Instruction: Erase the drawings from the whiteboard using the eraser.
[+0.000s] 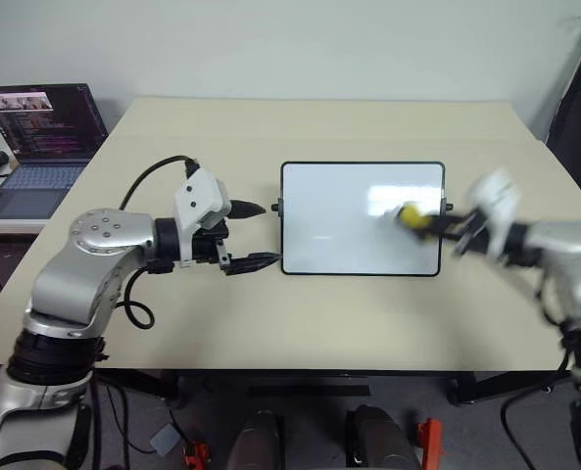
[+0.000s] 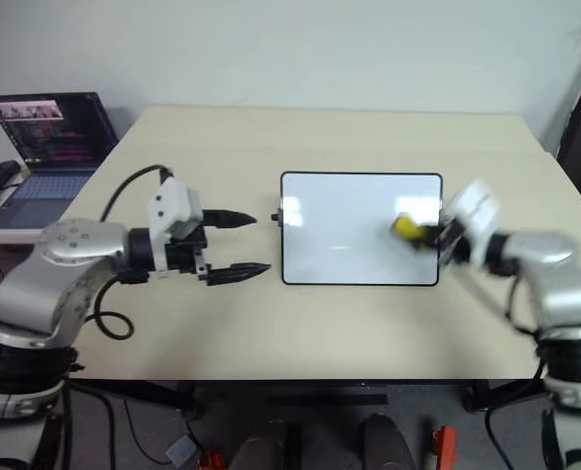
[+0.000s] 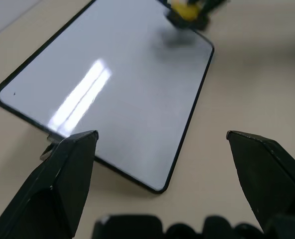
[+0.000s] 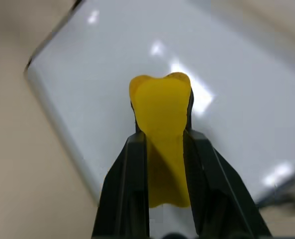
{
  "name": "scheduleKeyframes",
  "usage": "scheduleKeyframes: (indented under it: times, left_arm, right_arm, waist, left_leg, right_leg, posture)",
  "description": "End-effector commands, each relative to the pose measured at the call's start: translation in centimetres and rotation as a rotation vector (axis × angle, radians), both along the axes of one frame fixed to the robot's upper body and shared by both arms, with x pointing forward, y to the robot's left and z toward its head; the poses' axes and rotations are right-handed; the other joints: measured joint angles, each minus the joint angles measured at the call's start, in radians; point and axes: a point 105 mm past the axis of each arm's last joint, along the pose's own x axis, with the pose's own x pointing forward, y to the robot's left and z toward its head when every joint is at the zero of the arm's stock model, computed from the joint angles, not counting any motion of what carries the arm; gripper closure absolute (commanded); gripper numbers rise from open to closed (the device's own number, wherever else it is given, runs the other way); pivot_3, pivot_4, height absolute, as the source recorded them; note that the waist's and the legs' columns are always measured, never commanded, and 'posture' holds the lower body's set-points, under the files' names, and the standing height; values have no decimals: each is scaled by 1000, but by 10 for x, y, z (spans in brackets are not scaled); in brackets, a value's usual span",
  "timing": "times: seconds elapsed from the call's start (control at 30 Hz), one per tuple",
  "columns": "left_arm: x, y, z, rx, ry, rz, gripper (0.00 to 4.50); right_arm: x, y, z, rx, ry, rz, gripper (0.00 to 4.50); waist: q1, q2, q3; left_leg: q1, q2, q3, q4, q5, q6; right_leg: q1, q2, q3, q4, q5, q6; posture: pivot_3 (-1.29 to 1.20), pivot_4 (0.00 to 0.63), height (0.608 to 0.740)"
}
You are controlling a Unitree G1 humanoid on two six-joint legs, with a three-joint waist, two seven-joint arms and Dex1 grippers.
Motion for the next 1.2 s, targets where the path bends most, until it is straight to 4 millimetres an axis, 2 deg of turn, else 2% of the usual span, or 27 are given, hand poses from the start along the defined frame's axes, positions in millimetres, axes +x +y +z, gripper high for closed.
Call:
scheduleKeyframes:
  times: [0.03,0.13,0.23,0.37,0.47,0.57,0.77,0.83,0.93,1.13,1.2]
  left_arm:
    - [-7,-20,5,-54,-9,-72,0]
    - [-8,-38,-5,-71,9,-126,0]
    - [-14,-56,-8,-90,28,-198,0]
    - [-18,-72,-16,-88,42,-251,0]
    - [-21,-81,-20,-87,52,-281,0]
    - [-23,-84,-21,-91,57,-290,0]
    - [-24,-77,-25,-68,65,-274,0]
    - [-24,-75,-25,-67,65,-267,0]
    - [-23,-73,-25,-62,64,-256,0]
    - [-18,-66,-25,-53,55,-221,0]
    - [-7,-50,-18,-77,31,-131,0]
  right_arm:
    - [-8,-63,1,117,20,-238,3728]
    - [-19,-118,-31,209,135,-464,3728]
    - [-29,-145,-62,243,249,-598,3728]
    - [-30,-159,-95,252,355,-719,3728]
    - [-26,-161,-110,249,398,-760,3728]
    - [-22,-159,-117,232,418,-753,3728]
    - [-19,-164,-128,217,452,-781,3728]
    - [-19,-172,-130,233,462,-828,3125]
    - [-17,-172,-131,241,463,-823,2313]
    - [-12,-166,-124,238,453,-793,69]
    - [-9,-163,-105,241,389,-770,29]
  waist:
    - [12,-3,-2]
    - [19,-3,-2]
    - [19,1,0]
    - [-3,5,0]
    - [-14,5,0]
    - [-18,6,0]
    - [-17,6,-1]
    - [-17,6,-1]
    - [-11,6,-1]
    - [-12,6,-1]
    - [-12,7,0]
  left_leg:
    - [0,0,-1,-1,-1,0]
    - [-3,0,1,-1,-3,0]
    - [-5,-2,4,-1,-3,0]
    - [-4,-4,6,-1,-3,1]
    - [-2,-3,6,-1,-3,1]
    - [-2,-3,7,0,-2,2]
    - [-2,-3,6,0,-2,2]
    - [-2,-3,6,0,-2,2]
    - [-2,-3,6,0,-2,2]
    - [-2,-3,6,0,-2,2]
    - [-2,-3,6,0,-2,2]
  right_leg:
    - [0,0,-1,-1,-1,-1]
    - [2,-1,-2,-8,-2,-1]
    - [0,-3,1,-11,-1,2]
    - [0,-4,3,-10,-1,4]
    - [2,-3,3,-10,-1,4]
    - [2,-3,4,-10,-1,4]
    - [2,-3,4,-10,-1,5]
    - [2,-3,4,-10,-1,5]
    - [2,-3,4,-10,-1,5]
    - [2,-3,4,-10,-1,5]
    - [2,-3,4,-10,-1,5]
  posture:
    - [0,150,740]
    - [0,150,740]
    - [0,150,740]
    - [0,150,740]
    - [0,150,740]
    - [0,150,740]
    - [0,150,740]
    - [0,150,740]
    - [0,150,740]
    - [0,150,740]
    - [0,150,740]
